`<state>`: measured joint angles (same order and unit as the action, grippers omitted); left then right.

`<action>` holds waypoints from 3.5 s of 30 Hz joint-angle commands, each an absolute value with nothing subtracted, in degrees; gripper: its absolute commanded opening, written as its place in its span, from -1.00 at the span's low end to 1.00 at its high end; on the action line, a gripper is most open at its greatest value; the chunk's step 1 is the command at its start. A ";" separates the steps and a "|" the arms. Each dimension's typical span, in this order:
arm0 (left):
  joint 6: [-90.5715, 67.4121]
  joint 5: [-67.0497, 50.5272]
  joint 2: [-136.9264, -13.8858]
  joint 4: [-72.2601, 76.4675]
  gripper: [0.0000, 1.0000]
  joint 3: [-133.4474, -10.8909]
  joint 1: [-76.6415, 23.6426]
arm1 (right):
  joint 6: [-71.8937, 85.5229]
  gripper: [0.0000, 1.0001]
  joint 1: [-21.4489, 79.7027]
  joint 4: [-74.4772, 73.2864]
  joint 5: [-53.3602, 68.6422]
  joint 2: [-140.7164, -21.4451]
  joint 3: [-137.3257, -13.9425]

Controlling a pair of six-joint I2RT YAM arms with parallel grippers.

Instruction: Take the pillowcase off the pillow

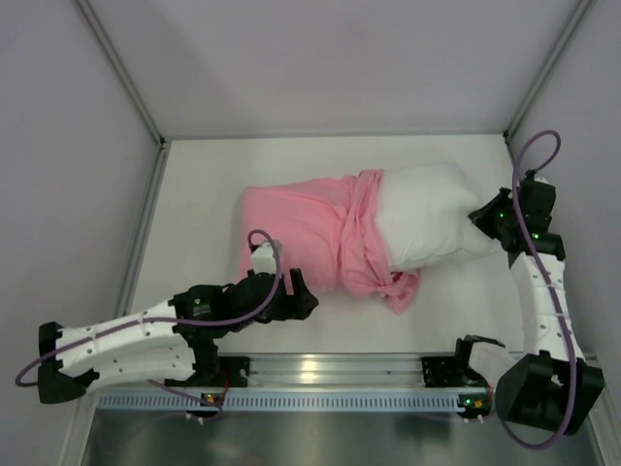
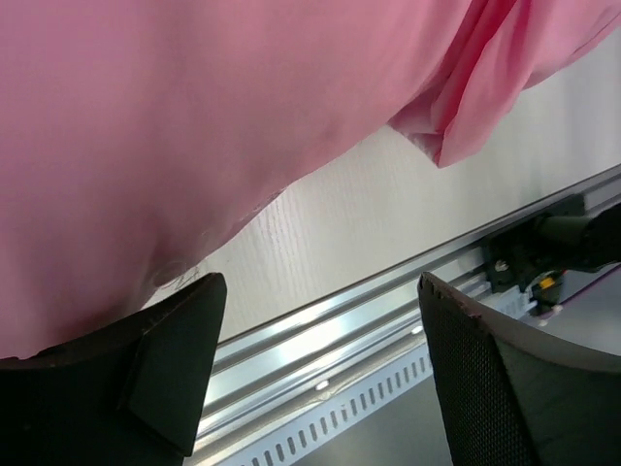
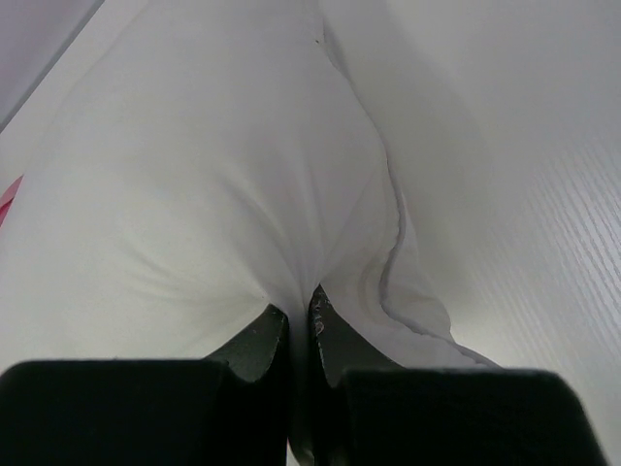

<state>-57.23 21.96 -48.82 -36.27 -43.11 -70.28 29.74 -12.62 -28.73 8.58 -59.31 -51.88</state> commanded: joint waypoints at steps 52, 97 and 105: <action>-73.57 35.42 -35.60 -60.47 -1.00 -44.38 -70.40 | 31.55 -1.00 -22.85 -22.24 18.11 -61.26 -56.34; -46.23 25.05 -44.20 -60.74 0.63 -61.43 -55.63 | 30.85 -0.53 -3.81 -19.16 26.72 -55.47 -50.90; -37.81 27.01 -50.60 -51.97 0.98 -75.13 -55.72 | 29.80 -0.38 11.76 -20.39 22.06 -48.69 -44.56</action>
